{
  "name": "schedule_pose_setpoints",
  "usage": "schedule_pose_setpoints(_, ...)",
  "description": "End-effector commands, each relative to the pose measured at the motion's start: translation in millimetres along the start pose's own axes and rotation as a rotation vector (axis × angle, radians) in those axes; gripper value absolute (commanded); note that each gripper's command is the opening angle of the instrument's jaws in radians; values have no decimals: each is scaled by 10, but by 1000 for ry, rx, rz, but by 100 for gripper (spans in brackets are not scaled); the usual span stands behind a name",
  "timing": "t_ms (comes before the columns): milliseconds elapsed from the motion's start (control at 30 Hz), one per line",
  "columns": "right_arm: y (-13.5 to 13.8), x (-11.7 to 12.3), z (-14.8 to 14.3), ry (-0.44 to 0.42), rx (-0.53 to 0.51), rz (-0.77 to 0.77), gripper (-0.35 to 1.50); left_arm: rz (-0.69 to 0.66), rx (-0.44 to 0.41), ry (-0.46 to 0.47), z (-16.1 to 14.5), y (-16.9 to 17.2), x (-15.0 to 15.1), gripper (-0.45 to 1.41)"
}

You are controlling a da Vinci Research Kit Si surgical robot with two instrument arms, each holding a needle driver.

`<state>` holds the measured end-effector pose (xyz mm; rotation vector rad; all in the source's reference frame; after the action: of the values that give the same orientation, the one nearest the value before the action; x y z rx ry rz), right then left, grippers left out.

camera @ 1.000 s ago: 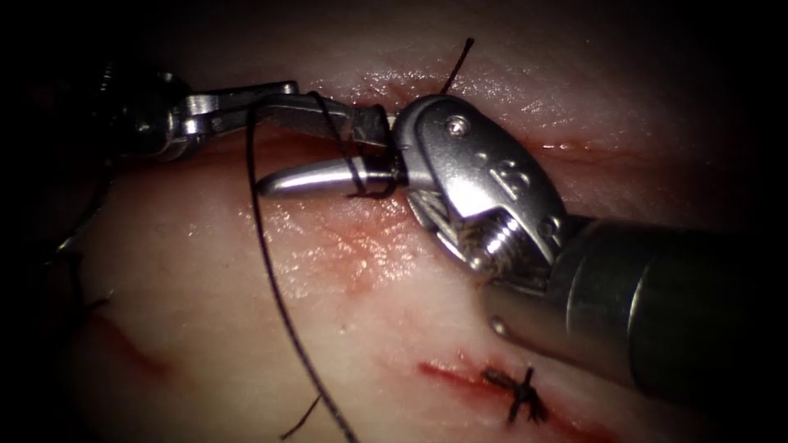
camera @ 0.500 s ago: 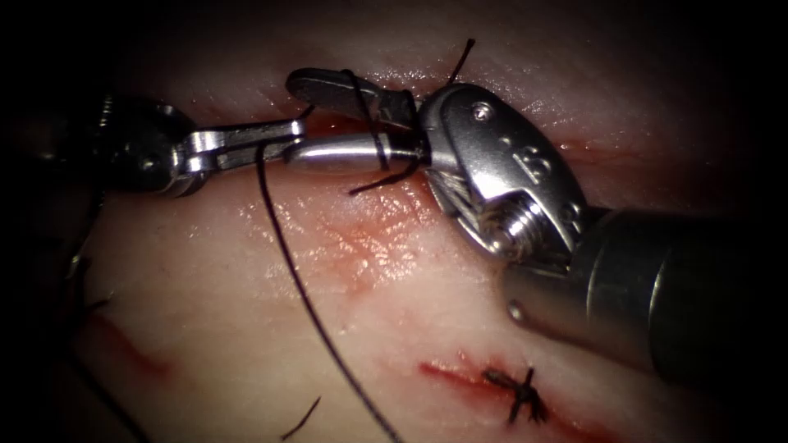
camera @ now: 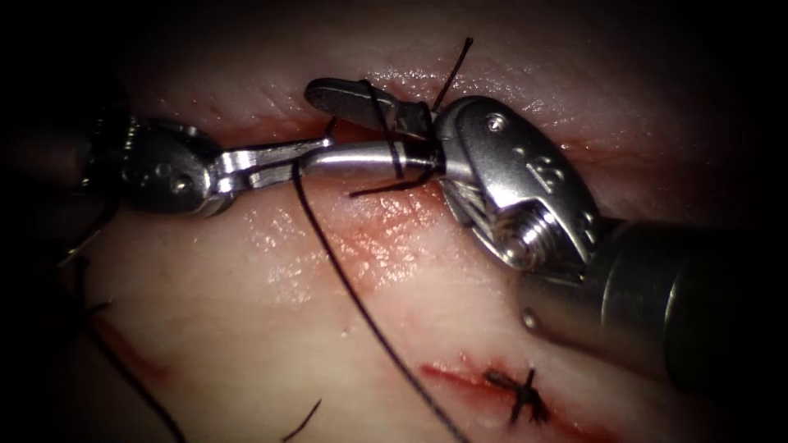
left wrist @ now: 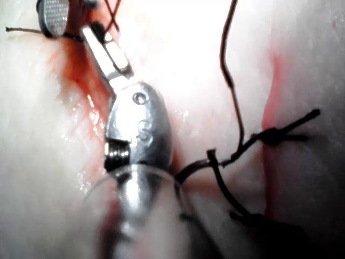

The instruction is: Wound Closure

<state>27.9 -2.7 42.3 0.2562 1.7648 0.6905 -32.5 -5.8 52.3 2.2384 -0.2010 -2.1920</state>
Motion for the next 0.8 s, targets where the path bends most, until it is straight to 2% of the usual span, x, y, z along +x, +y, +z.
schedule_pose_setpoints(33, 4, -2, 8, 2, -24, 8, 51, 3, -14, -4, 8, 5, -5, -45)
schedule_pose_setpoints(433, 4, 0, -1, -134, -203, 6, 69, -19, -62, -45, 18, 14, 32, -45)
schedule_pose_setpoints(533, 6, 0, -3, -170, -239, -3, 69, -29, -85, -64, 19, 18, 40, -45)
schedule_pose_setpoints(800, 12, -1, -9, -202, -283, -11, 69, -6, -124, -96, 22, 28, 50, -45)
